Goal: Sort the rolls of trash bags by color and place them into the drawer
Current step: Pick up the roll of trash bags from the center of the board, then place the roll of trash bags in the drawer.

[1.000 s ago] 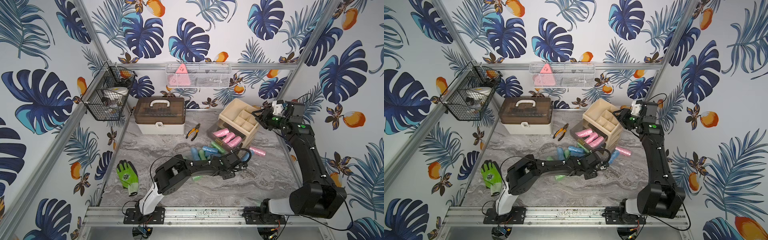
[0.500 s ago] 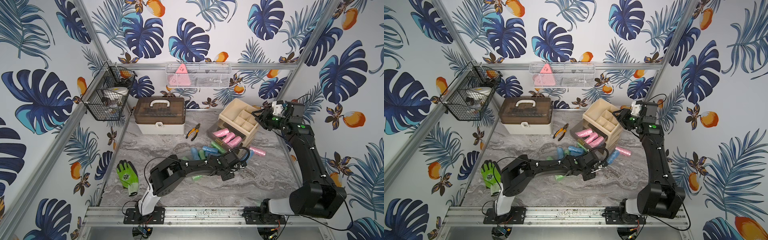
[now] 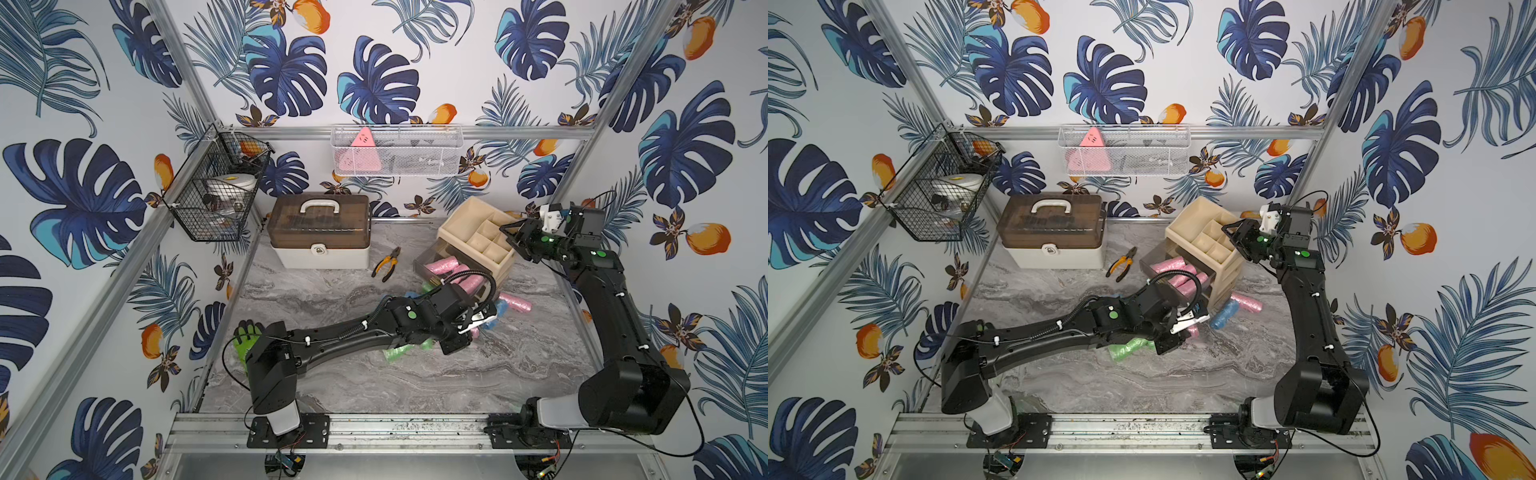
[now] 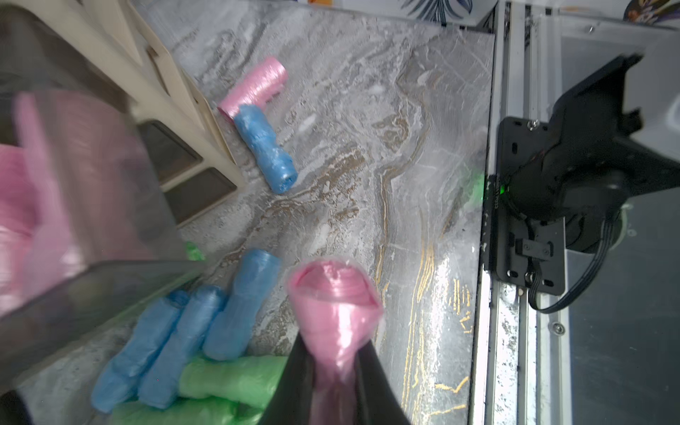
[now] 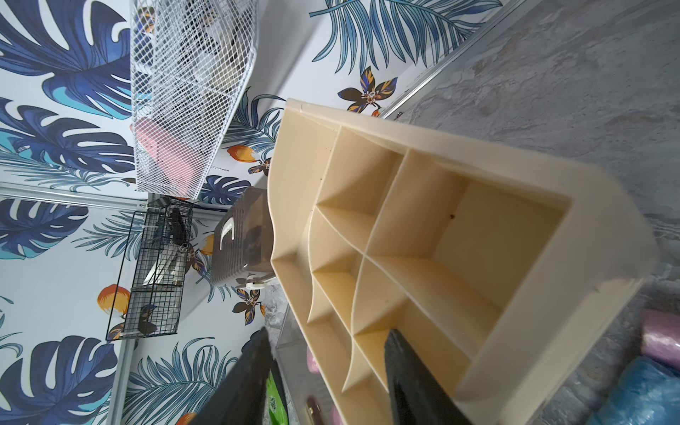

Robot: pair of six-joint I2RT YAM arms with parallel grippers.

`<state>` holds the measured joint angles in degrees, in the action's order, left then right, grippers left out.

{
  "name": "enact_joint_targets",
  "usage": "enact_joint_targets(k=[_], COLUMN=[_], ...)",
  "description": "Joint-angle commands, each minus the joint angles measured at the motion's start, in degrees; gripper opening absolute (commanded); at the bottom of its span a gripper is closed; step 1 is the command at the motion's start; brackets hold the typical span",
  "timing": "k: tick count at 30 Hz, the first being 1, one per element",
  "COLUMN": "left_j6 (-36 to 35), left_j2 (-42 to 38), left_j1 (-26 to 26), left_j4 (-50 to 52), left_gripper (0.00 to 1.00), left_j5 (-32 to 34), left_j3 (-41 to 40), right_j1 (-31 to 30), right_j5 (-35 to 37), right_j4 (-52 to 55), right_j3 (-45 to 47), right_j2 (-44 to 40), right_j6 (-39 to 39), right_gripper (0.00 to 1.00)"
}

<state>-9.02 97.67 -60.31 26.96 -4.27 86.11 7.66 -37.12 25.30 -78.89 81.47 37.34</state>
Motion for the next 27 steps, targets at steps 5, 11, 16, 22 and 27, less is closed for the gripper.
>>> enact_joint_targets(k=[5,11,16,22,27], left_j6=[-3.9,-5.4,-3.8,-1.6,-1.0], left_j2=[0.5,4.6,8.3,12.2,13.4], left_j1=[8.1,16.1,20.4,22.6,22.8], left_j4=[8.7,8.3,3.7,-1.2,-5.2], left_gripper=[0.07,0.07,0.07,0.07,0.07], left_j5=[-1.3,-1.8,-2.5,-3.9,-4.3], left_j3=[10.9,18.9,23.6,26.3,24.8], right_j1=[0.0,0.0,0.0,-0.1,0.0], right_j5=[-1.1,-1.7,-1.6,-1.7,-1.9], right_j4=[-1.4,-2.1,-2.0,-1.6,-1.7], right_j3=[-0.6,-0.4,-0.5,-0.8,-0.9], right_j2=[0.8,1.0,1.1,1.5,1.7], right_j6=[0.1,0.6,0.5,0.2,0.3], right_gripper=[0.52,0.52,0.52,0.52,0.52])
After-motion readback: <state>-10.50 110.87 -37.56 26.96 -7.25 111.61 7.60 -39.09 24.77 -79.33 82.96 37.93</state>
